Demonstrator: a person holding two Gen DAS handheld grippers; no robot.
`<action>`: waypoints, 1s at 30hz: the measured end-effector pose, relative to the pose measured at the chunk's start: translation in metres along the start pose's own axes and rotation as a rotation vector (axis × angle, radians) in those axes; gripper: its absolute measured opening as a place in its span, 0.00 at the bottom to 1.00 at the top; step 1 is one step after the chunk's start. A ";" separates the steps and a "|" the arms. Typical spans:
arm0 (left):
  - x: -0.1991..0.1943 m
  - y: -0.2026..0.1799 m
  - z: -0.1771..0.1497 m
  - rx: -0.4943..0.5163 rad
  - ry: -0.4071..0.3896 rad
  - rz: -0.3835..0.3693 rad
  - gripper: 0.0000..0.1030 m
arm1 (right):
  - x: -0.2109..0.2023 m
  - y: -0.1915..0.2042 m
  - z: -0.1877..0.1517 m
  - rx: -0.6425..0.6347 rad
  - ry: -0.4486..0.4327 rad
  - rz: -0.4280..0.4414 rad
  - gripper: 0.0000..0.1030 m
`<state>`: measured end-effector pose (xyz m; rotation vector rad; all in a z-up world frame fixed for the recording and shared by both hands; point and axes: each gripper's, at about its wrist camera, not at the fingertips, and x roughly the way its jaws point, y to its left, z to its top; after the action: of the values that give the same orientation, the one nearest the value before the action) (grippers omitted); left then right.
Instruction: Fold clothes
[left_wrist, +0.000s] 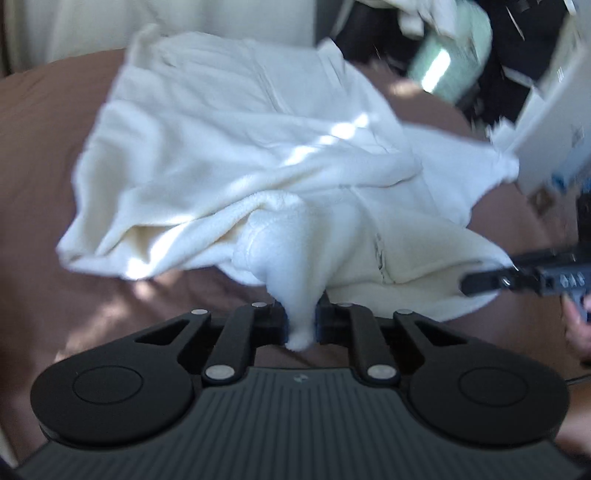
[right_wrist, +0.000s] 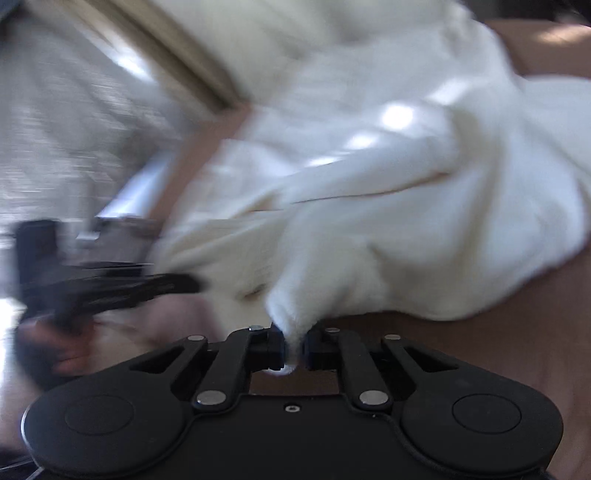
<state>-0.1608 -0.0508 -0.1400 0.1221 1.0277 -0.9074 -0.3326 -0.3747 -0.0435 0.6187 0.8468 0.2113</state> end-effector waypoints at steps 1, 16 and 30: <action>-0.010 -0.001 -0.003 -0.015 -0.007 0.005 0.11 | -0.010 0.008 0.000 -0.035 -0.005 0.013 0.11; -0.001 -0.024 -0.030 0.029 0.119 0.057 0.06 | 0.027 -0.024 -0.039 -0.065 0.196 -0.065 0.09; 0.057 -0.010 0.061 -0.083 -0.038 -0.082 0.13 | 0.005 0.010 0.033 -0.251 -0.088 -0.207 0.39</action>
<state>-0.1145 -0.1208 -0.1480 -0.0071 1.0390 -0.9362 -0.3037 -0.3786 -0.0244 0.3008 0.7786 0.0997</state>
